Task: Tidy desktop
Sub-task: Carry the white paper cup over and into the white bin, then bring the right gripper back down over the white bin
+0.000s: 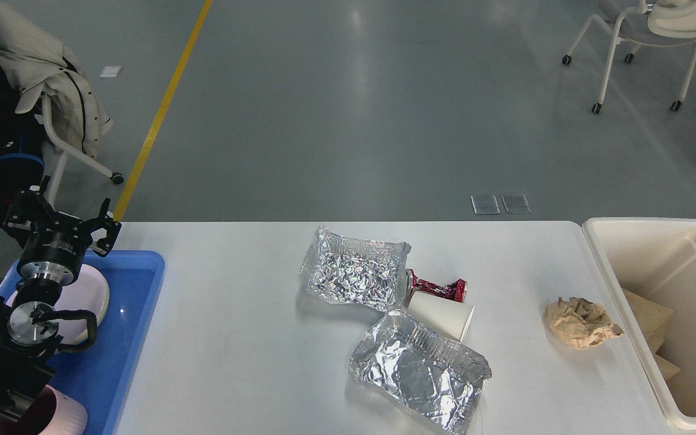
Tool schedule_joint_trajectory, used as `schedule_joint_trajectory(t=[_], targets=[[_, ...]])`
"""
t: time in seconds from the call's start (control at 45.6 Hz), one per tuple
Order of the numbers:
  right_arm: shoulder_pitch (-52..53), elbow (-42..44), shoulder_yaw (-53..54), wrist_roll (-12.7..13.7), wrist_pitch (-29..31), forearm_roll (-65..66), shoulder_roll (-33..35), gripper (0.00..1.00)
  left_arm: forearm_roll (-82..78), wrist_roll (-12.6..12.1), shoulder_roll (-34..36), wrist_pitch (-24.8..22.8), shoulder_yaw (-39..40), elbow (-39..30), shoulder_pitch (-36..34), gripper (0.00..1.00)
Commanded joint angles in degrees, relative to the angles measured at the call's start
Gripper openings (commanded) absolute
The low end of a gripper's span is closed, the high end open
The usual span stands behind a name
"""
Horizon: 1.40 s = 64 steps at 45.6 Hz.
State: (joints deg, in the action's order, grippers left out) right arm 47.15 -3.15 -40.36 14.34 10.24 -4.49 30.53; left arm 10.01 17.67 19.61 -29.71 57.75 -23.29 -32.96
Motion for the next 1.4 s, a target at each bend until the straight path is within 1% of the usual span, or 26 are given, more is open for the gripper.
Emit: schedule_joint_trajectory(t=[0.0,0.022,0.241,0.46,0.613,0.723,0.789,0.876,0.942,0.964,1.008,1.183,1.271,1.38], targets=[[-1.4,0.9,1.9,0.1,0.1,0.0,-0.6,0.97,0.0,0.0,0.0,0.0,0.0,0.0,0.0,0.98],[-1.4,0.9,2.0,0.2,0.1,0.0,-0.7,1.0,0.0,0.0,0.0,0.0,0.0,0.0,0.0,0.98],[-1.5,0.9,7.0,0.4,0.2,-0.1,-1.4,1.0,0.0,0.0,0.0,0.0,0.0,0.0,0.0,0.98],[-0.3,1.0,7.0,0.3,0.7,-0.1,-2.2,1.0,0.0,0.0,0.0,0.0,0.0,0.0,0.0,0.98],[4.2,0.1,7.0,0.3,1.1,-0.1,-5.4,1.0,0.0,0.0,0.0,0.0,0.0,0.0,0.0,0.98],[11.4,-3.2,7.2,0.3,1.5,0.0,-7.4,1.0,0.0,0.0,0.0,0.0,0.0,0.0,0.0,0.98],[15.9,-8.1,6.8,0.3,2.6,0.1,-7.9,1.0,0.0,0.0,0.0,0.0,0.0,0.0,0.0,0.98],[23.7,-17.4,5.3,0.4,5.0,1.3,-7.2,1.0,0.0,0.0,0.0,0.0,0.0,0.0,0.0,0.98],[30.6,-24.9,2.1,0.3,7.7,1.9,-6.6,1.0,0.0,0.0,0.0,0.0,0.0,0.0,0.0,0.98],[35.9,-30.8,-0.7,0.1,9.4,2.0,-6.5,1.0,0.0,0.0,0.0,0.0,0.0,0.0,0.0,0.98],[40.0,-35.1,-2.6,0.1,10.4,2.0,-6.4,1.0,0.0,0.0,0.0,0.0,0.0,0.0,-0.1,0.98],[51.7,-50.6,-4.5,0.1,14.2,2.0,-6.4,1.0,0.0,0.0,0.0,0.0,0.0,0.0,0.0,0.98],[58.1,-61.8,-8.2,0.2,17.1,2.0,-5.1,1.0,0.0,0.0,0.0,0.0,0.0,0.0,0.0,0.98],[66.0,-71.7,-13.0,0.2,17.2,2.0,-4.8,1.0,0.0,0.0,0.0,0.0,0.0,0.0,0.0,0.98]])
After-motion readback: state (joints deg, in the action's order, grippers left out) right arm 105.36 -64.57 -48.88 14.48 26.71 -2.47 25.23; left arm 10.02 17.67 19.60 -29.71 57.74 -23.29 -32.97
